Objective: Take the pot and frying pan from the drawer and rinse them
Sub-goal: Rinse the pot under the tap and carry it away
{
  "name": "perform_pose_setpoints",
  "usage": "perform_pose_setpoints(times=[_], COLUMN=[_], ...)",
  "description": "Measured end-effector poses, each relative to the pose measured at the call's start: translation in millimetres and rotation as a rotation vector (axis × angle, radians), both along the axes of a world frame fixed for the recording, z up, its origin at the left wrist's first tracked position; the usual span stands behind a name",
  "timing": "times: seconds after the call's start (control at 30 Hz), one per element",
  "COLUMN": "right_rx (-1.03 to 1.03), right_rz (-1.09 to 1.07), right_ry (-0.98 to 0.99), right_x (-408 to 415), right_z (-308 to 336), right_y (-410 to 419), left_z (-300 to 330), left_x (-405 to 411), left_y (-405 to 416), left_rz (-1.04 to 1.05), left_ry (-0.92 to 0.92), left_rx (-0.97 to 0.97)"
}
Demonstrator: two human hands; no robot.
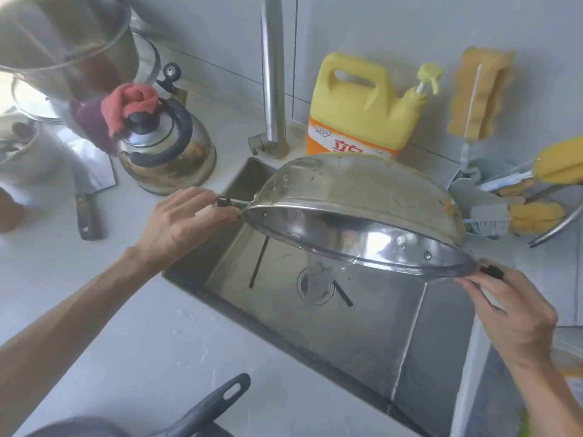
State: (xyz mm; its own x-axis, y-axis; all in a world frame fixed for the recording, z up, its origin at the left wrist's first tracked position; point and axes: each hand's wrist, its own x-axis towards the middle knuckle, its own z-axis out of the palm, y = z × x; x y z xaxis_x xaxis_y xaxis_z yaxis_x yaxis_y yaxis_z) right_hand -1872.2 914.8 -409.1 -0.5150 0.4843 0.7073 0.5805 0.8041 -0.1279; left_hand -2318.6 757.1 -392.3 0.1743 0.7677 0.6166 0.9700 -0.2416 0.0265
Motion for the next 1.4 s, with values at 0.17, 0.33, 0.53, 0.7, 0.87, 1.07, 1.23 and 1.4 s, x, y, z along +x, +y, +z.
perform_pose_setpoints(times=[0.17, 0.33, 0.53, 0.7, 0.87, 1.07, 1.23, 1.4], right_rx=[0.095, -0.168, -1.087, -1.202, -1.19, -1.012, -0.778, -0.629], right_rz=[-0.013, -0.02, -0.019, -0.244, -0.504, -0.928, -1.158, -1.336], right_ry=[0.046, 0.094, 0.339, 0.426, 0.698, 0.957, 1.18, 1.356], right_x=[2.6, 14.0, 37.9, 81.8, 146.6, 230.0, 296.3, 355.5], right_z=[24.4, 48.0, 86.3, 89.3, 93.8, 112.5, 122.1, 119.9], right_y=[-2.2, -8.1, -41.0, -108.9, -214.0, -369.5, -512.3, -656.8], left_z=[37.1, 64.2, 82.0, 71.7, 78.4, 94.5, 109.7, 122.8], left_x=[8.4, 26.2, 34.5, 60.5, 150.1, 312.6, 483.7, 665.3], left_y=[3.1, 5.4, 19.1, 48.3, 70.5, 63.7, 17.7, -81.5], left_rz=[0.031, -0.022, -0.044, -0.239, -0.483, -0.796, -1.071, -1.251], left_ry=[0.071, -0.048, -0.615, -0.765, -0.915, -0.841, -0.665, -0.598], left_rx=[0.075, -0.032, -0.516, -0.828, -0.85, -0.948, -1.078, -1.229])
